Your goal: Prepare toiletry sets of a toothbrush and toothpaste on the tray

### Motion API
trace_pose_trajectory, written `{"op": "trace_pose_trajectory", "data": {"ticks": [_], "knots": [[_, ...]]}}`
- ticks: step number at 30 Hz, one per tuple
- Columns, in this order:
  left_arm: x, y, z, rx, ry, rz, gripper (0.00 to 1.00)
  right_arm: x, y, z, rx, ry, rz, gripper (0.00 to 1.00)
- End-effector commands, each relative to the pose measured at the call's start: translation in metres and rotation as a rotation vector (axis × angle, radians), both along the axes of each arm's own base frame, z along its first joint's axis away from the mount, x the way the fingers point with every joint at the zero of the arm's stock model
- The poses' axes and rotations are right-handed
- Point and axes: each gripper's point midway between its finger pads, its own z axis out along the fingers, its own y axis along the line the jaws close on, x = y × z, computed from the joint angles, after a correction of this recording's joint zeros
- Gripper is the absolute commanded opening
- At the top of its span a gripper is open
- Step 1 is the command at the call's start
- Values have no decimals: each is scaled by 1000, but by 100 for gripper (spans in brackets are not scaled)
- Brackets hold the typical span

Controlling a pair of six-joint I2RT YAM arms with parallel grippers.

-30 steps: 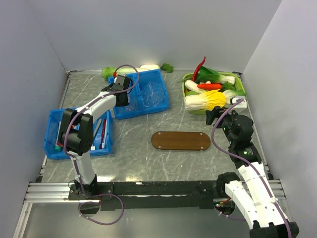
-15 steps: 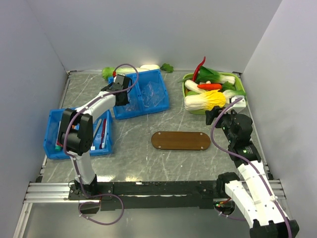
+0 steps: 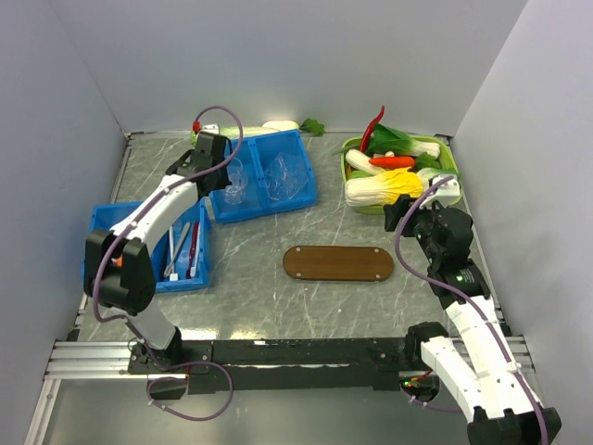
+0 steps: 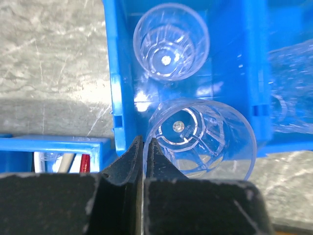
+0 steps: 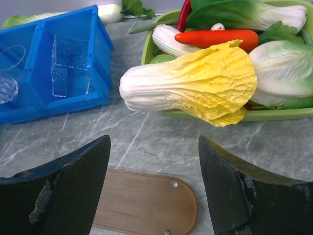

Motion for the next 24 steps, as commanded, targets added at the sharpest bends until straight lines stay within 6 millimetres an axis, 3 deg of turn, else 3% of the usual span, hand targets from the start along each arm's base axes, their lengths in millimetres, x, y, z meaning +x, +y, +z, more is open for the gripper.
{"op": "trace_pose_trajectory", "data": {"ticks": [1,8,15,18,24], "knots": [[-5,-5,43,-35,-109,-53,1,-1,0,24,14,-33,-3,80],[-32,-50,82,-62,-233,-291,1,-7,8,26,39,9,31,78],[-62,-94,112,-157,-317,-543,1,-10,38,32,71,77,116,73],[-75,-111,116,-167,-332,-612,1,-7,55,31,32,113,135,73],[-100,-159,94,-180,-284,-738,1,-7,103,34,54,129,227,69]]}}
